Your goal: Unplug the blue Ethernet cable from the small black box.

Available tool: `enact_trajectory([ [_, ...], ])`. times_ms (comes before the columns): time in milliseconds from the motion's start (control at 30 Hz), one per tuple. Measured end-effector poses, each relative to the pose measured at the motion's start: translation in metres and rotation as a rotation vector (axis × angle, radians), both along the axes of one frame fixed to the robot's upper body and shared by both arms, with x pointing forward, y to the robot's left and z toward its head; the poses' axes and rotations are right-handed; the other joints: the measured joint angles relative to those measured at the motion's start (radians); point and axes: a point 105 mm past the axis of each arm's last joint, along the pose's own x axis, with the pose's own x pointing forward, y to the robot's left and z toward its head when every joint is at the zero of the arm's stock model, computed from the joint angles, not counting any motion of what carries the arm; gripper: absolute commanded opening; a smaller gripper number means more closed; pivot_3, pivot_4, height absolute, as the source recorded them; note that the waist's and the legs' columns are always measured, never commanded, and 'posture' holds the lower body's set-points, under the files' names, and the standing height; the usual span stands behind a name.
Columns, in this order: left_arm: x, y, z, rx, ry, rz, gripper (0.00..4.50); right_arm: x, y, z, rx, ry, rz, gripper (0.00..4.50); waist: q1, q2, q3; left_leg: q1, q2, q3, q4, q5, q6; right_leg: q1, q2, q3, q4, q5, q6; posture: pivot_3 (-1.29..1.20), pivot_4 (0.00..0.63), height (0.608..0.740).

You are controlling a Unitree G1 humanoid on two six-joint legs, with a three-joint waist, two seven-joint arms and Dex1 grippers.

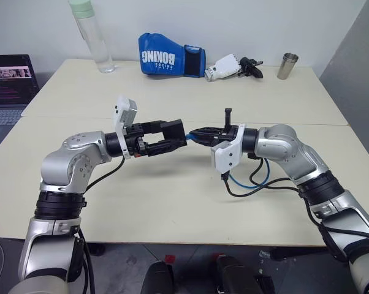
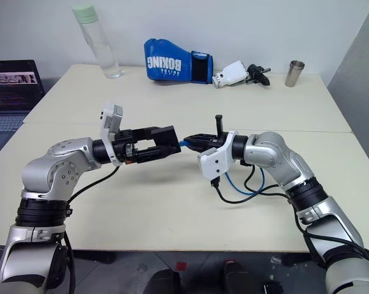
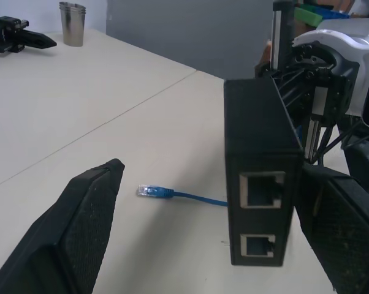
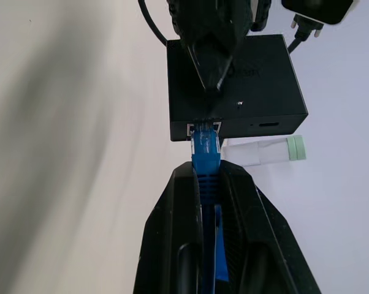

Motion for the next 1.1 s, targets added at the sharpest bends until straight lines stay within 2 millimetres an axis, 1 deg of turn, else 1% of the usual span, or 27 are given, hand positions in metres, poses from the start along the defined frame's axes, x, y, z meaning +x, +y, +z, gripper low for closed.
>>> enact_trajectory([
  [67, -0.001, 0.000, 0.000, -0.006, 0.013, -0.008, 4.04, 0.000, 0.000, 0.000, -0.001, 0.002, -0.001, 0.13, 0.000, 0.000, 0.000, 0.000, 0.000, 0.000, 0.000, 0.000, 0.000, 0.000, 0.000, 0.000, 0.000, 0.000, 0.000, 0.00, 0.150, 0.740],
  [133, -0.001, -0.001, 0.002, -0.021, 0.021, -0.019, 3.48, 0.000, 0.000, 0.000, 0.000, 0.003, -0.001, 0.13, 0.000, 0.000, 0.000, 0.000, 0.000, 0.000, 0.000, 0.000, 0.000, 0.000, 0.000, 0.000, 0.000, 0.000, 0.000, 0.00, 0.150, 0.740],
  [267, -0.002, -0.001, 0.006, -0.035, 0.026, -0.034, 2.63, 0.000, 0.001, -0.001, 0.002, 0.006, -0.003, 0.13, 0.000, 0.000, 0.000, 0.000, 0.000, 0.000, 0.000, 0.000, 0.000, 0.000, 0.000, 0.000, 0.000, 0.000, 0.000, 0.00, 0.150, 0.740],
  [367, -0.004, -0.002, 0.005, -0.038, 0.038, -0.052, 2.13, 0.001, 0.001, -0.002, 0.003, 0.010, -0.006, 0.13, 0.000, 0.000, 0.000, 0.000, 0.000, 0.000, 0.000, 0.000, 0.000, 0.000, 0.000, 0.000, 0.000, 0.000, 0.000, 0.00, 0.150, 0.740],
  [533, -0.005, -0.003, 0.005, -0.042, 0.044, -0.064, 1.03, 0.002, 0.000, -0.003, 0.003, 0.020, -0.020, 0.13, 0.000, 0.000, 0.000, 0.000, 0.000, 0.000, 0.000, 0.000, 0.000, 0.000, 0.000, 0.000, 0.000, 0.000, 0.000, 0.00, 0.150, 0.740],
  [567, -0.006, -0.004, 0.005, -0.045, 0.044, -0.071, 0.88, 0.003, 0.000, -0.004, 0.002, 0.023, -0.024, 0.13, 0.000, 0.000, 0.000, 0.000, 0.000, 0.000, 0.000, 0.000, 0.000, 0.000, 0.000, 0.000, 0.000, 0.000, 0.000, 0.00, 0.150, 0.740],
  [600, -0.006, -0.004, 0.005, -0.045, 0.044, -0.073, 0.80, 0.003, 0.000, -0.004, 0.003, 0.025, -0.025, 0.13, 0.000, 0.000, 0.000, 0.000, 0.000, 0.000, 0.000, 0.000, 0.000, 0.000, 0.000, 0.000, 0.000, 0.000, 0.000, 0.00, 0.150, 0.740],
  [867, -0.007, -0.004, 0.005, -0.042, 0.041, -0.076, 0.80, 0.001, -0.001, -0.006, 0.023, 0.043, -0.036, 0.13, 0.000, 0.000, 0.000, 0.000, 0.000, 0.000, 0.000, 0.000, 0.000, 0.000, 0.000, 0.000, 0.000, 0.000, 0.000, 0.00, 0.150, 0.740],
  [933, -0.007, -0.006, 0.004, -0.039, 0.039, -0.084, 0.80, -0.001, -0.003, -0.007, 0.028, 0.044, -0.041, 0.84, 0.000, 0.000, 0.000, 0.000, 0.000, 0.000, 0.000, 0.000, 0.000, 0.000, 0.000, 0.000, 0.000, 0.000, 0.000, 0.00, 0.150, 0.740],
  [967, -0.007, -0.007, 0.003, -0.037, 0.036, -0.089, 0.80, -0.002, -0.004, -0.007, 0.031, 0.045, -0.042, 0.99, 0.000, 0.000, 0.000, 0.000, 0.000, 0.000, 0.000, 0.000, 0.000, 0.000, 0.000, 0.000, 0.000, 0.000, 0.000, 0.00, 0.150, 0.740],
  [1000, -0.008, -0.009, 0.003, -0.032, 0.031, -0.095, 0.80, -0.003, -0.006, -0.006, 0.031, 0.047, -0.045, 1.28, 0.000, 0.000, 0.000, 0.000, 0.000, 0.000, 0.000, 0.000, 0.000, 0.000, 0.000, 0.000, 0.000, 0.000, 0.000, 0.00, 0.150, 0.740],
  [1067, -0.007, -0.010, 0.002, -0.019, 0.021, -0.088, 0.80, -0.011, -0.004, -0.004, 0.027, 0.046, -0.019, 1.82, 0.000, 0.000, 0.000, 0.000, 0.000, 0.000, 0.000, 0.000, 0.000, 0.000, 0.000, 0.000, 0.000, 0.000, 0.000, 0.00, 0.150, 0.740],
  [1100, -0.006, -0.010, 0.002, -0.017, 0.016, -0.089, 0.80, -0.014, -0.004, -0.004, 0.016, 0.048, -0.011, 1.98, 0.000, 0.000, 0.000, 0.000, 0.000, 0.000, 0.000, 0.000, 0.000, 0.000, 0.000, 0.000, 0.000, 0.000, 0.000, 0.00, 0.150, 0.740],
])
